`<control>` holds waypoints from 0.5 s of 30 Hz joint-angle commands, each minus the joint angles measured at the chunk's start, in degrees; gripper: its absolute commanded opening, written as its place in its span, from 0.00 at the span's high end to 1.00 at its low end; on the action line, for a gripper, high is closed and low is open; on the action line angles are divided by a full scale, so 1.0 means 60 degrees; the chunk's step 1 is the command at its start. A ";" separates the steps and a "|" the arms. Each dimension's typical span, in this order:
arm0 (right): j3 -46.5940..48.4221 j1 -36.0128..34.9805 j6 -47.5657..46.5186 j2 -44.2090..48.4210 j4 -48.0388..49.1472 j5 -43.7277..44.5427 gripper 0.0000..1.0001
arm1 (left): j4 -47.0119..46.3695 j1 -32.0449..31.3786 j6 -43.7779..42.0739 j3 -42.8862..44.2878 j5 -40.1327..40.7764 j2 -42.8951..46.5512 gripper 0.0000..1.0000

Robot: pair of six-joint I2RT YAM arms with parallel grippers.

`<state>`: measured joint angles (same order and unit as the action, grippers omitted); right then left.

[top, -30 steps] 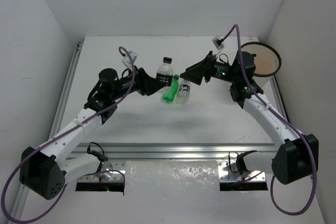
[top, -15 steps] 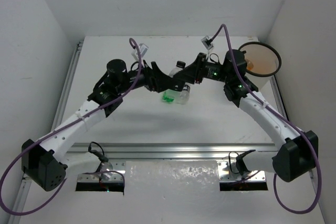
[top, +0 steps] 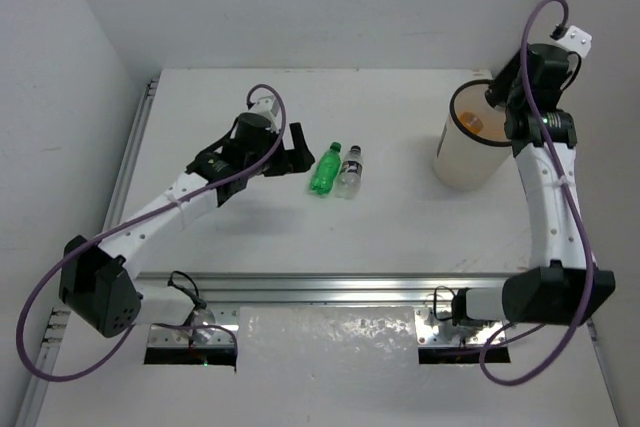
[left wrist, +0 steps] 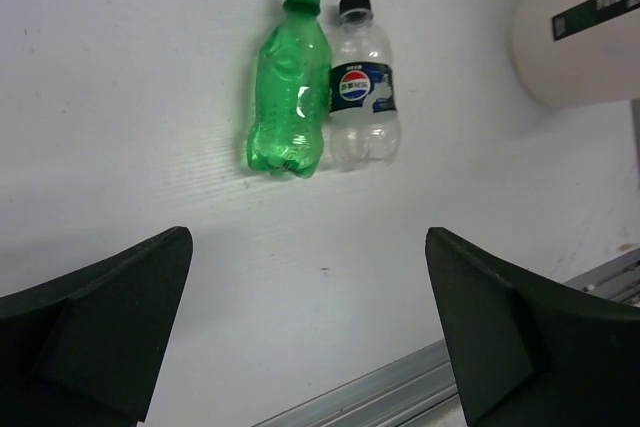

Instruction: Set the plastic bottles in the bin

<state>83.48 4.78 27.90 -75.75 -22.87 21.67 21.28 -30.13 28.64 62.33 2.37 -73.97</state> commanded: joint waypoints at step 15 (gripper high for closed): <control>-0.0126 -0.0210 0.0227 0.0755 -0.0773 -0.2392 0.01 | -0.0221 -0.0266 -0.1551 0.2208 -0.0439 -0.4514 0.04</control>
<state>85.01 4.51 27.18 -78.50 -30.85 16.47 20.62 -31.18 21.50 71.50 -0.67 -97.21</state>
